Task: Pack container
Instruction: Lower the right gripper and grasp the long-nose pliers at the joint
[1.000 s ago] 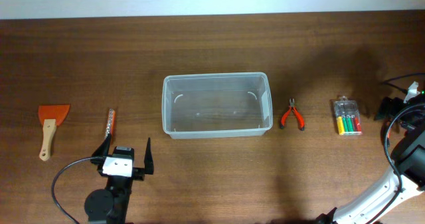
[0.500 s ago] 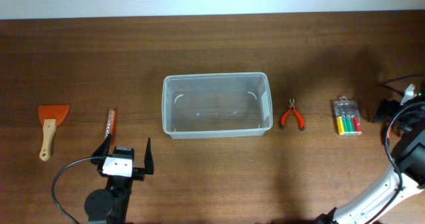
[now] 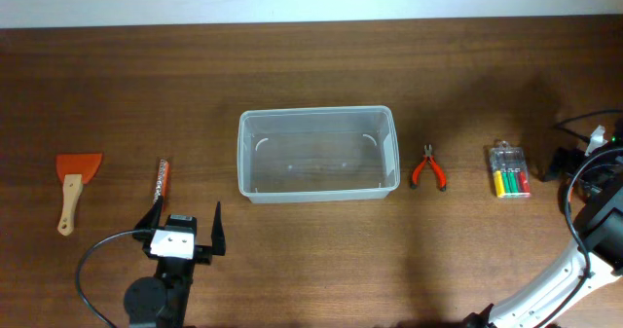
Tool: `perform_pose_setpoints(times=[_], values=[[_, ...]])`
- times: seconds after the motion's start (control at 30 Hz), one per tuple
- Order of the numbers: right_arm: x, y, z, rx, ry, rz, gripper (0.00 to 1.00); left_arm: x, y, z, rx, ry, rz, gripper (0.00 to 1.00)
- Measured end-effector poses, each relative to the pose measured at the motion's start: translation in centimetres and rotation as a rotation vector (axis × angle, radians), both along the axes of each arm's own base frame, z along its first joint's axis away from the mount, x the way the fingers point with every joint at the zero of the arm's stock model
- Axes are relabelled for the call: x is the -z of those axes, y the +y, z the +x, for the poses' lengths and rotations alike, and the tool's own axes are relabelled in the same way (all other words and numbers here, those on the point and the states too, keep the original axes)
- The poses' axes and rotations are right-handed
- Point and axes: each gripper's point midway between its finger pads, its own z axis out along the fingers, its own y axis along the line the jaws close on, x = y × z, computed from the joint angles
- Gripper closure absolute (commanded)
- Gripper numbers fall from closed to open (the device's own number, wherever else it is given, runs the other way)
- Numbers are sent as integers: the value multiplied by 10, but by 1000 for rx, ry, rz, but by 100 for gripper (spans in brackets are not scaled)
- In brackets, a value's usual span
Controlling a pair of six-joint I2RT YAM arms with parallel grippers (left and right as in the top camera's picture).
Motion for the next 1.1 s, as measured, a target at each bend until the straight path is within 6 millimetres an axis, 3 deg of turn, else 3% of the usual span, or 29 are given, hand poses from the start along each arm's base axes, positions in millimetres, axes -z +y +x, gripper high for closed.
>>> perform_pose_setpoints(times=[0.03,0.17,0.3,0.67,1.1], values=[[0,0,0,0,0,0,1,0,0,0,0,0,0,1],[0,0,0,-3,0,0,20,0,0,0,0,0,0,1],[0,0,0,-6,0,-1,24,0,0,0,0,0,0,1],[0,0,1,-5,-2,-2,48,0,0,0,0,0,0,1],[0,-5,5,-5,-21,-18,59,0,0,0,0,0,0,1]])
